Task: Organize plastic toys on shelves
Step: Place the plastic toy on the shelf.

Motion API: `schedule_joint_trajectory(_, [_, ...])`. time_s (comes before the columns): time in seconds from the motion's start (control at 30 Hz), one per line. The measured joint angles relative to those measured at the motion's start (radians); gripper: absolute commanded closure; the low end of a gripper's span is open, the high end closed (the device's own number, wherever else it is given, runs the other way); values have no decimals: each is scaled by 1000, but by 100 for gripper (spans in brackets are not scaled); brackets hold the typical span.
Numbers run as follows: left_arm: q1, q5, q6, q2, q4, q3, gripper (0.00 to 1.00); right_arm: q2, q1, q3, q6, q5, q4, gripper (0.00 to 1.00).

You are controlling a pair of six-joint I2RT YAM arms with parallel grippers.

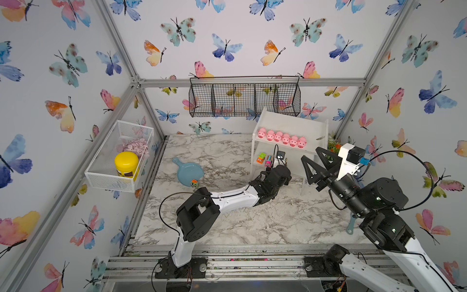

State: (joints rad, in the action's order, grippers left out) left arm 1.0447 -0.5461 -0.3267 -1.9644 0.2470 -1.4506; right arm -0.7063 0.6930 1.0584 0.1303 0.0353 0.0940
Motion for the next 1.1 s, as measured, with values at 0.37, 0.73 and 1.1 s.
schedule_joint_trajectory(0.37, [-16, -61, 4, -62, -45, -59, 70, -4, 0, 0, 1, -1, 0, 29])
schedule_joint_trajectory(0.73, [-21, -56, 6, -63, -64, -58, 52, -12, 0, 0, 7, -1, -1, 29])
schedule_joint_trajectory(1.1, [-22, -4, 35, 1, -34, 31, 38, -17, 0, -5, 8, -1, -5, 29])
